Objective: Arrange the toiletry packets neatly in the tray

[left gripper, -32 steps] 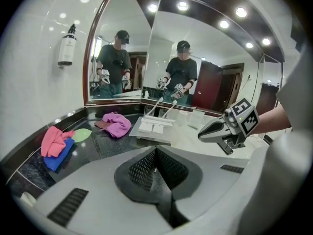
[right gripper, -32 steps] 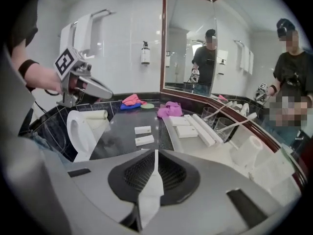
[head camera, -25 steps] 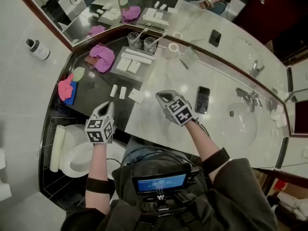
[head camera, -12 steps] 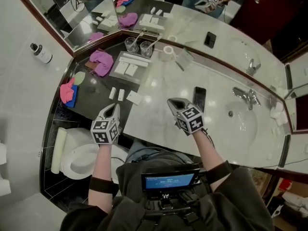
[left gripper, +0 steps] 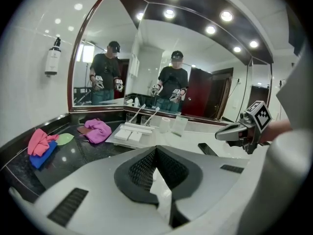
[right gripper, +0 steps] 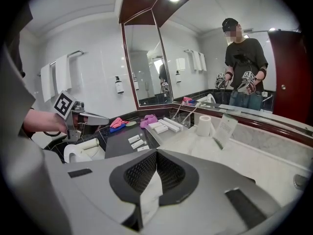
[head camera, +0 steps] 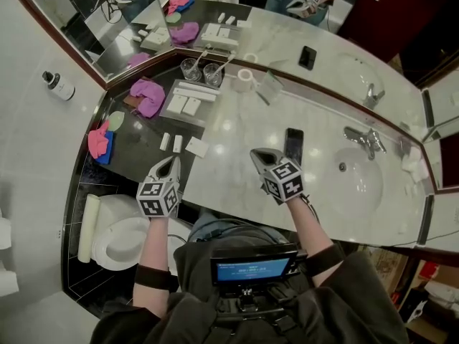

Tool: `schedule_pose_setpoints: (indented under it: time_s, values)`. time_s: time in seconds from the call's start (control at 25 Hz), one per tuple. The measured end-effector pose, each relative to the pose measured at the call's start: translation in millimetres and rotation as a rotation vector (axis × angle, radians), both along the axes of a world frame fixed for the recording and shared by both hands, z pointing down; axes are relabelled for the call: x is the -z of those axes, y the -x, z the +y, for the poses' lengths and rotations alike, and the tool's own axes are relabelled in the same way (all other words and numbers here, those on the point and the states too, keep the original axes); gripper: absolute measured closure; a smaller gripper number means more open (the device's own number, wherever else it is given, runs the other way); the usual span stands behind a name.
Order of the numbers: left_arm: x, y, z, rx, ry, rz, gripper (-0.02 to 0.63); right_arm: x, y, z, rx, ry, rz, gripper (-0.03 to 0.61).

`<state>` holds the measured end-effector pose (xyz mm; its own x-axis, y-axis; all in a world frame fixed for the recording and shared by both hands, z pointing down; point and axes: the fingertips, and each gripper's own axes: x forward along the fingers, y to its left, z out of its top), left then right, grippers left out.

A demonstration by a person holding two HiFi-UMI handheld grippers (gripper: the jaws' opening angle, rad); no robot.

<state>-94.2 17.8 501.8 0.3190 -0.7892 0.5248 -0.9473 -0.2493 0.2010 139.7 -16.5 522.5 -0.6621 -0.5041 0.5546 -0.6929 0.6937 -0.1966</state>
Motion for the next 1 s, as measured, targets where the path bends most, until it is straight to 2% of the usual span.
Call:
schedule_pose_setpoints:
  time_s: [0.24, 0.36, 0.64, 0.8, 1.0]
  values:
    - [-2.7, 8.2, -10.5, 0.012, 0.015, -0.026, 0.606, -1.9, 4.8, 0.6, -0.004, 0.017, -0.006, 0.566]
    - [-9.7, 11.9, -25.3, -0.003, 0.041, -0.034, 0.493, -2.1, 7.6, -2.2, -0.017, 0.023, -0.016, 0.568]
    - [-31.6, 33.1, -87.0, -0.054, 0.098, -0.104, 0.300, -14.5, 16.6, -12.8, -0.076, 0.061, -0.019, 0.568]
    - [-54.1, 47.0, -128.7, -0.097, 0.131, -0.168, 0.221, -25.9, 24.1, -19.4, -0.109, 0.090, -0.009, 0.568]
    - [-85.7, 57.4, -171.4, -0.189, 0.190, -0.249, 0.201, -39.3, 34.9, -24.7, -0.141, 0.122, -0.003, 0.566]
